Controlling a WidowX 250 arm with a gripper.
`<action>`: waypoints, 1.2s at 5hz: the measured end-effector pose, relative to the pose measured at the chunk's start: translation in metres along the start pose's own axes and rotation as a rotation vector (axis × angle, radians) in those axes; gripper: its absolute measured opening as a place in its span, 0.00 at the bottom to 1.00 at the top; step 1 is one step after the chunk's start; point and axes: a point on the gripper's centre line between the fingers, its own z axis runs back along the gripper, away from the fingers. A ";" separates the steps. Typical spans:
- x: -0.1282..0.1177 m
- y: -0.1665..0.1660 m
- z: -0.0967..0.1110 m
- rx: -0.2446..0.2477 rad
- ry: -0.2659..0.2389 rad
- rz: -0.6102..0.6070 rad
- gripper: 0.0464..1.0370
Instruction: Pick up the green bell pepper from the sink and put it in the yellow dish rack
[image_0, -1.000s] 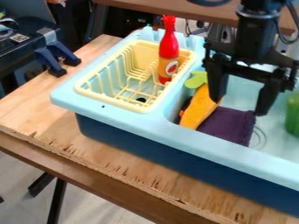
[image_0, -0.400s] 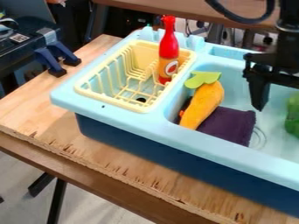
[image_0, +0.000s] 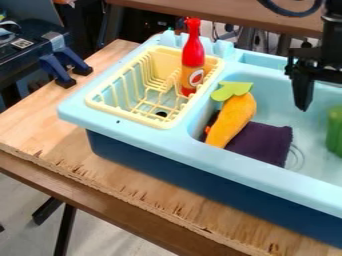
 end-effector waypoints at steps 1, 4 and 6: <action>0.010 -0.006 0.001 0.009 0.019 -0.008 0.96; 0.026 -0.015 0.000 -0.017 0.037 0.005 0.91; 0.024 -0.013 -0.015 0.028 0.061 -0.008 0.43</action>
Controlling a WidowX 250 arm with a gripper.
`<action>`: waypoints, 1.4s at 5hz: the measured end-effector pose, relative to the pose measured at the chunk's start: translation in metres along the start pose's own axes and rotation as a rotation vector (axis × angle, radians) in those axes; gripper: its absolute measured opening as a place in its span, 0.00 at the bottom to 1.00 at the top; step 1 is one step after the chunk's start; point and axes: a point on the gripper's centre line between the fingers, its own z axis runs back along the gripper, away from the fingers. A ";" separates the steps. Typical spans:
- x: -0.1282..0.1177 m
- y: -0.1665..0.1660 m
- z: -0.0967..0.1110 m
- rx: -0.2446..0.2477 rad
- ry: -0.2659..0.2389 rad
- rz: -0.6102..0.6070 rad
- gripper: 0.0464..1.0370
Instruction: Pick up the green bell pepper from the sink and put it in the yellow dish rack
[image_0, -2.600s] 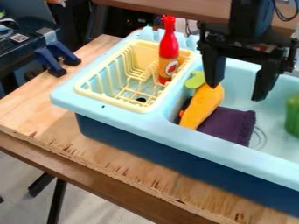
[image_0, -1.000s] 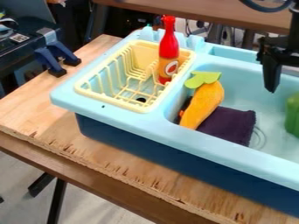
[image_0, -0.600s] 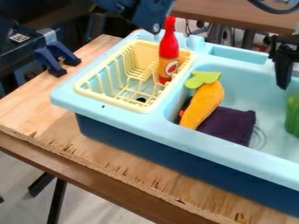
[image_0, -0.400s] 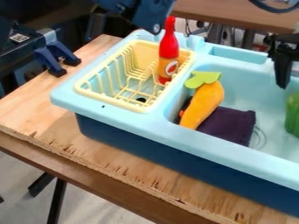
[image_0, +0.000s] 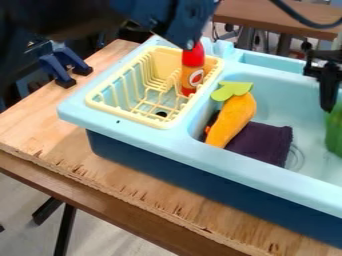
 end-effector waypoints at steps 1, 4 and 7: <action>0.000 -0.005 -0.002 0.001 -0.016 -0.014 0.18; -0.008 -0.008 -0.002 -0.029 -0.023 -0.019 0.05; -0.084 0.026 0.129 -0.126 -0.221 0.016 0.05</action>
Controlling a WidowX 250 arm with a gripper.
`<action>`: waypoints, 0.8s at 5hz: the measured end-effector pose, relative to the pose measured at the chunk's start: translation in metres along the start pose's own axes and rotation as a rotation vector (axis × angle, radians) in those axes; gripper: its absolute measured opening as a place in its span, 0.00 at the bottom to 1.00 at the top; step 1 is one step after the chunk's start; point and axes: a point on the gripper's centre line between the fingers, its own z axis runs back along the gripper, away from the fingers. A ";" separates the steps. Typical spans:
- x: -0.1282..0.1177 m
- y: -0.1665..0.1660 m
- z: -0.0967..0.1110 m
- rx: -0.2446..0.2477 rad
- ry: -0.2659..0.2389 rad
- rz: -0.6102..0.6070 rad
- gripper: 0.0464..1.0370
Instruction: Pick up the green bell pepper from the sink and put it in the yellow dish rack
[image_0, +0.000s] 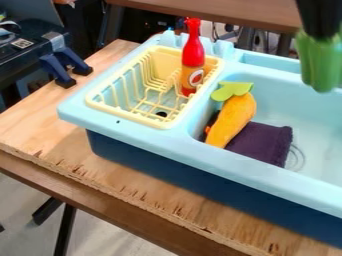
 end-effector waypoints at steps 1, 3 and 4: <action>-0.004 0.024 0.024 0.047 -0.016 0.056 0.05; 0.000 0.101 0.071 0.169 -0.117 0.249 0.05; 0.000 0.129 0.073 0.198 -0.144 0.339 0.05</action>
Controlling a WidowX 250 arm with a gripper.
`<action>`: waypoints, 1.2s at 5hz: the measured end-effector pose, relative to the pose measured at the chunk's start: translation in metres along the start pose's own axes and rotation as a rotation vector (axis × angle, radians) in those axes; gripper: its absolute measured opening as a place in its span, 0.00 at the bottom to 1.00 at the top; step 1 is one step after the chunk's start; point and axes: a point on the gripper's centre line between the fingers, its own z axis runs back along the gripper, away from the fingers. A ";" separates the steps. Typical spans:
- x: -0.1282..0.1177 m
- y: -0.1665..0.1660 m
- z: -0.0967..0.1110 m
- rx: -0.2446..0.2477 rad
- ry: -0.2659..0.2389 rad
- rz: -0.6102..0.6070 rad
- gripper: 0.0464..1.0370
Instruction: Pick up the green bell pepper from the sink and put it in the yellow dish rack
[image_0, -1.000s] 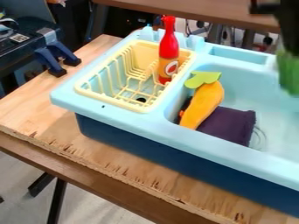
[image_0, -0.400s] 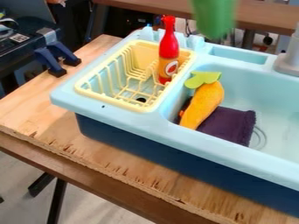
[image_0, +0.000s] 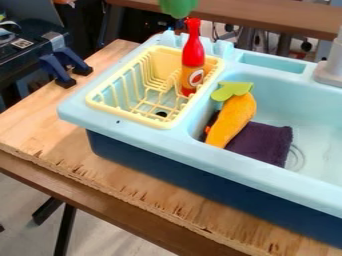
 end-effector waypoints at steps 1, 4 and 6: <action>0.010 0.020 -0.005 0.028 -0.009 0.057 0.05; 0.027 0.047 -0.087 0.099 0.049 0.250 0.05; 0.028 0.067 -0.124 0.081 0.158 0.304 0.05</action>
